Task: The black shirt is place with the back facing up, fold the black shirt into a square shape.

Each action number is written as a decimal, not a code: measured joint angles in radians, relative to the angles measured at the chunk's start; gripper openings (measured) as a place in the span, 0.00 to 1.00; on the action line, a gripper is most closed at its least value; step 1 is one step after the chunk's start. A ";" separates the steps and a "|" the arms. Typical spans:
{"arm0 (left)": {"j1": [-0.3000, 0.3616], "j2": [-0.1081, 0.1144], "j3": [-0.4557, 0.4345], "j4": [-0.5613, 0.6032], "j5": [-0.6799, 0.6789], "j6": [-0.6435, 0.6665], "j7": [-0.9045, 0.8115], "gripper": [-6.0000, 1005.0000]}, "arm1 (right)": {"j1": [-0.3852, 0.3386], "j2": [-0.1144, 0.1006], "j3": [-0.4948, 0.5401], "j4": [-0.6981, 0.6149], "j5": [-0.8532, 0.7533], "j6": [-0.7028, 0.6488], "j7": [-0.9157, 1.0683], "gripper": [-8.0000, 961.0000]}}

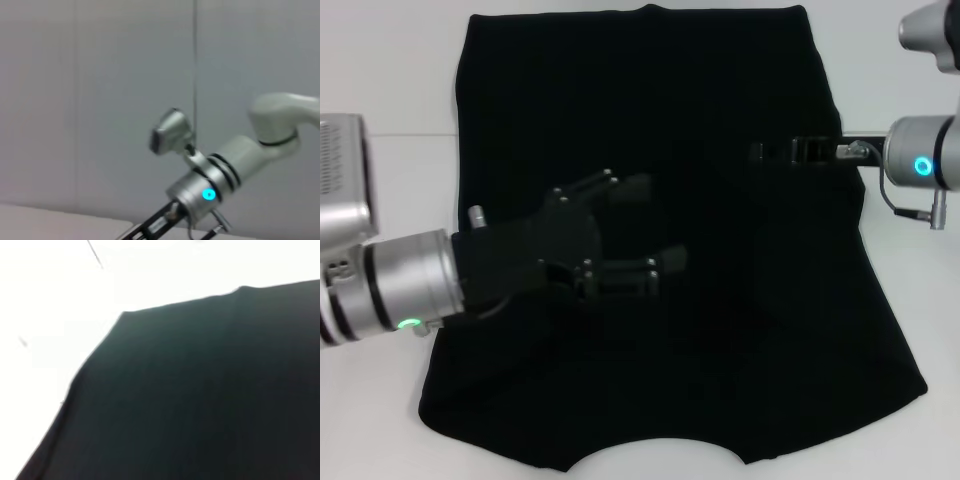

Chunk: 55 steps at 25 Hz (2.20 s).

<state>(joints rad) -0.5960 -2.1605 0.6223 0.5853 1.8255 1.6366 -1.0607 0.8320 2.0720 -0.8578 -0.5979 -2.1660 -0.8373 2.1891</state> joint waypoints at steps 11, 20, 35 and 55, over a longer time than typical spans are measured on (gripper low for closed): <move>0.163 0.018 -0.028 0.181 0.058 0.054 -0.290 0.93 | -0.070 0.015 -0.002 0.091 0.338 -0.207 -0.417 0.72; 0.230 0.035 -0.225 0.335 0.316 0.132 -0.407 0.93 | -0.062 0.016 0.000 0.119 0.378 -0.210 -0.424 0.71; 0.183 0.059 -0.268 0.378 0.578 0.106 -0.752 0.93 | -0.069 0.016 0.000 0.121 0.397 -0.211 -0.425 0.71; 0.183 0.013 -0.196 0.356 0.610 -0.035 -0.452 0.93 | -0.070 0.014 0.001 0.111 0.397 -0.207 -0.428 0.71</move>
<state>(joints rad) -0.4127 -2.1473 0.4265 0.9411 2.4360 1.6013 -1.5131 0.7623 2.0861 -0.8564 -0.4867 -1.7686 -1.0443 1.7613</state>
